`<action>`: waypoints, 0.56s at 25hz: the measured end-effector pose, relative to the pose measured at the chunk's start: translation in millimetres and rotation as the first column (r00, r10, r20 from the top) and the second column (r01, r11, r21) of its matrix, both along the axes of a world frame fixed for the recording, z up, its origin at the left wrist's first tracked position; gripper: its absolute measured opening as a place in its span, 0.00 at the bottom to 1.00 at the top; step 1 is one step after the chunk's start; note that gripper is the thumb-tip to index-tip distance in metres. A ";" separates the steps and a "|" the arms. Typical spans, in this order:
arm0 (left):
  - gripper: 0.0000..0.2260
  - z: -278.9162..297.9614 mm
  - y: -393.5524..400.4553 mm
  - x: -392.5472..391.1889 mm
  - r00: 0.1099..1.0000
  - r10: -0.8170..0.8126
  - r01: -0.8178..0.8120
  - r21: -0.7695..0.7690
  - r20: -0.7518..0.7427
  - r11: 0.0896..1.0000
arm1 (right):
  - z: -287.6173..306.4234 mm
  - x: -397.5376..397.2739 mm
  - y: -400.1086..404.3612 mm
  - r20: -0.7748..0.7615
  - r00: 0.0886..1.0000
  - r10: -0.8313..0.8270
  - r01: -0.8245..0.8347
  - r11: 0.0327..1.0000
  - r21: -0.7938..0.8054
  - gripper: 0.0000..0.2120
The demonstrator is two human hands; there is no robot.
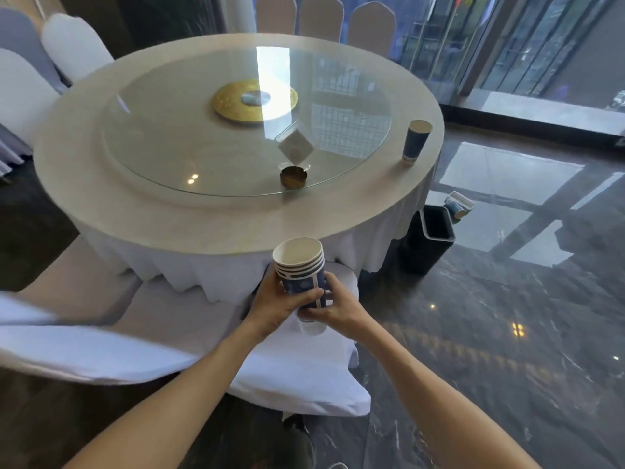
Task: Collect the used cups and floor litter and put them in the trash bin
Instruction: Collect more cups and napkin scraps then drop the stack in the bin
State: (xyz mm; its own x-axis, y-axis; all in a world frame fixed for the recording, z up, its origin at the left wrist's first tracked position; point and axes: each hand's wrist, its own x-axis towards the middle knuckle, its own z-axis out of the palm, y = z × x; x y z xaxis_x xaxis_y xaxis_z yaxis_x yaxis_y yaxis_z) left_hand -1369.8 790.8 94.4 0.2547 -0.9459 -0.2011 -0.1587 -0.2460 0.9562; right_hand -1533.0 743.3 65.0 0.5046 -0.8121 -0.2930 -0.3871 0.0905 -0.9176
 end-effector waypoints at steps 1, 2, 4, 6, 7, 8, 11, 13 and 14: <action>0.30 -2.5 -3.6 3.7 1.000 0.022 -0.022 0.004 0.018 1.000 | -2.2 4.1 -4.6 -0.024 0.999 0.025 -0.026 1.000 -0.010 0.32; 0.30 -6.7 -7.2 8.4 0.999 0.044 -0.044 0.010 0.029 0.999 | -3.7 6.6 -9.9 -0.073 0.996 0.059 -0.061 0.998 -0.032 0.36; 0.32 -23.3 -17.8 20.7 0.991 0.123 -0.125 0.034 0.045 0.992 | -11.7 8.9 -26.0 -0.262 0.954 0.145 -0.174 0.981 -0.091 0.46; 0.34 -43.5 -32.1 34.5 0.978 0.195 -0.199 0.065 0.069 0.978 | -24.8 7.0 -47.2 -0.430 0.886 0.174 -0.247 0.962 -0.120 0.50; 0.34 -53.5 -39.7 40.2 0.976 0.203 -0.209 0.082 0.079 0.974 | -32.5 5.3 -58.8 -0.500 0.850 0.165 -0.265 0.954 -0.136 0.50; 0.33 -63.6 -47.6 45.4 0.974 0.206 -0.215 0.100 0.092 0.972 | -41.6 3.8 -71.2 -0.575 0.805 0.149 -0.285 0.946 -0.155 0.49; 0.34 -95.6 -70.3 60.0 0.975 0.200 -0.215 0.168 0.102 0.962 | -77.1 8.8 -116.4 -0.735 0.672 0.095 -0.338 0.922 -0.190 0.48; 0.36 -118.4 -77.7 67.3 0.978 0.179 -0.198 0.200 0.107 0.960 | -106.1 15.9 -140.8 -0.777 0.619 0.116 -0.362 0.920 -0.151 0.48; 0.36 -130.6 -78.3 69.9 0.979 0.169 -0.191 0.212 0.118 0.958 | -121.1 18.5 -148.9 -0.788 0.602 0.131 -0.370 0.920 -0.130 0.48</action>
